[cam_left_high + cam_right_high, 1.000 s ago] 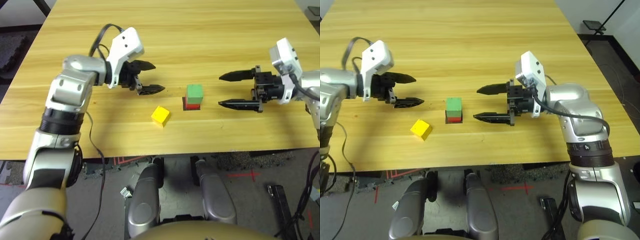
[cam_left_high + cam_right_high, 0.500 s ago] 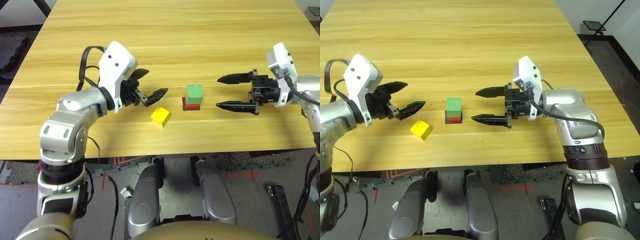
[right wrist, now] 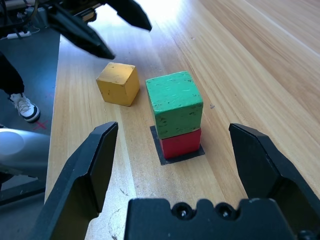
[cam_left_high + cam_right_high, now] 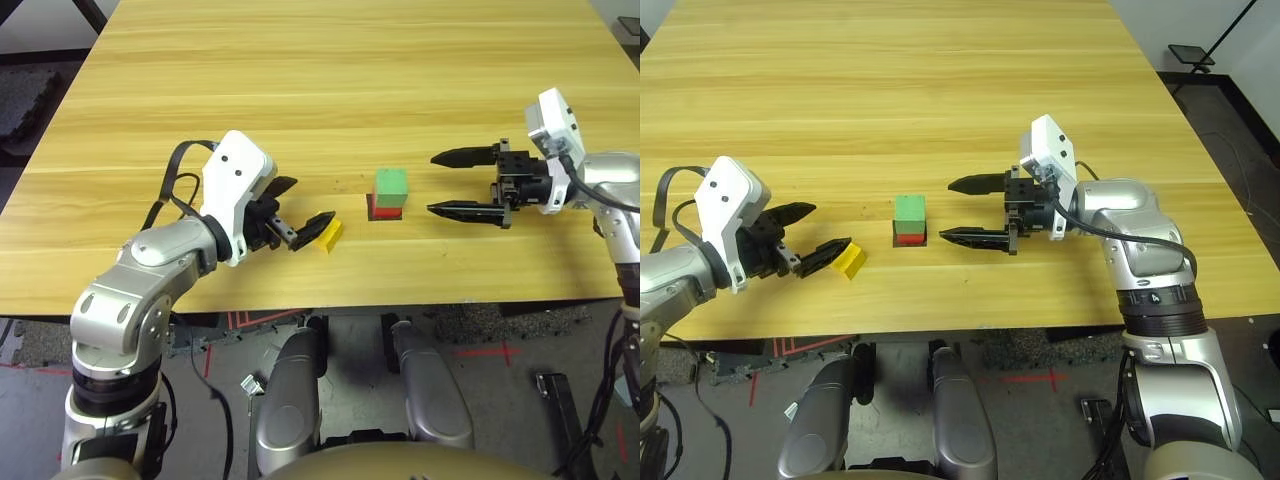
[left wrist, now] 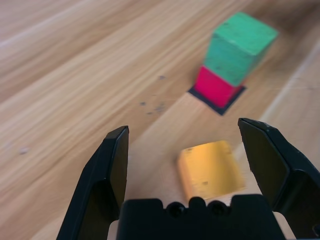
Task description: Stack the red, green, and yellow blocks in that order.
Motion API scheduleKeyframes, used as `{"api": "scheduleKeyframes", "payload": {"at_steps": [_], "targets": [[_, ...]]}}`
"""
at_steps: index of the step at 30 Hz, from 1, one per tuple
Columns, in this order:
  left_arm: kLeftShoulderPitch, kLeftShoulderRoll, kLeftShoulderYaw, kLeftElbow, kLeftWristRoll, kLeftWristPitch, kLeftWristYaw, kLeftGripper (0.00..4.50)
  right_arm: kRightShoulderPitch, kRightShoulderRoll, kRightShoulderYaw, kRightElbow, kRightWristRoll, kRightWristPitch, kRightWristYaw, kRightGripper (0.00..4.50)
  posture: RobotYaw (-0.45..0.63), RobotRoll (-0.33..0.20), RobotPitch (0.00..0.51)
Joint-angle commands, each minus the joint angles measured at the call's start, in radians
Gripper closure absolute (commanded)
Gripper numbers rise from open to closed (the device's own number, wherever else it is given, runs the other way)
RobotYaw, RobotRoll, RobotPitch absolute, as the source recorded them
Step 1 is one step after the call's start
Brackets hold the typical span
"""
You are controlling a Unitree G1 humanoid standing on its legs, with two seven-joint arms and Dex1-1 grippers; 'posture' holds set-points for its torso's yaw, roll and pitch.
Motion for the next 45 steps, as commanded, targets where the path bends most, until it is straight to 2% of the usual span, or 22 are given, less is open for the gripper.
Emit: {"api": "scheduleKeyframes", "payload": {"at_steps": [1,3,9,20,28,33,42,45], "targets": [[0.005,0.009,-0.011,-0.057,-0.055,0.11,0.024,0.04,0.006,0.002,0.01,0.003,-0.007,-0.007,-0.001,0.0,0.35,0.12,0.273],[-0.001,0.029,-0.016,-0.057,-0.067,0.135,0.026,0.04,0.005,0.002,0.009,0.004,-0.008,-0.006,0.0,0.0,0.35,0.119,0.273],[0.0,0.095,-0.096,-0.047,-0.05,0.089,0.04,0.04,0.001,0.005,0.009,0.003,-0.005,-0.001,-0.001,0.0,0.35,0.116,0.275],[-0.022,0.048,-0.143,0.001,-0.056,0.103,0.099,0.04,0.008,-0.003,0.002,-0.012,-0.002,0.006,-0.002,0.0,0.34,0.109,0.278],[-0.015,0.059,-0.154,0.017,-0.06,0.104,0.111,0.04,0.011,-0.003,0.0,-0.014,-0.002,0.008,-0.007,0.0,0.33,0.107,0.28],[0.012,0.091,-0.193,0.061,-0.024,0.05,0.109,0.04,0.008,0.007,0.005,-0.01,-0.002,0.006,-0.011,0.0,0.33,0.111,0.287],[0.016,0.077,-0.223,0.114,0.008,-0.017,0.117,0.04,-0.002,0.011,0.006,-0.001,-0.001,0.005,-0.007,0.0,0.34,0.11,0.289],[0.012,0.062,-0.226,0.124,0.008,-0.024,0.122,0.97,-0.005,0.012,0.008,0.002,-0.003,0.002,-0.005,0.0,0.34,0.109,0.29]]}}
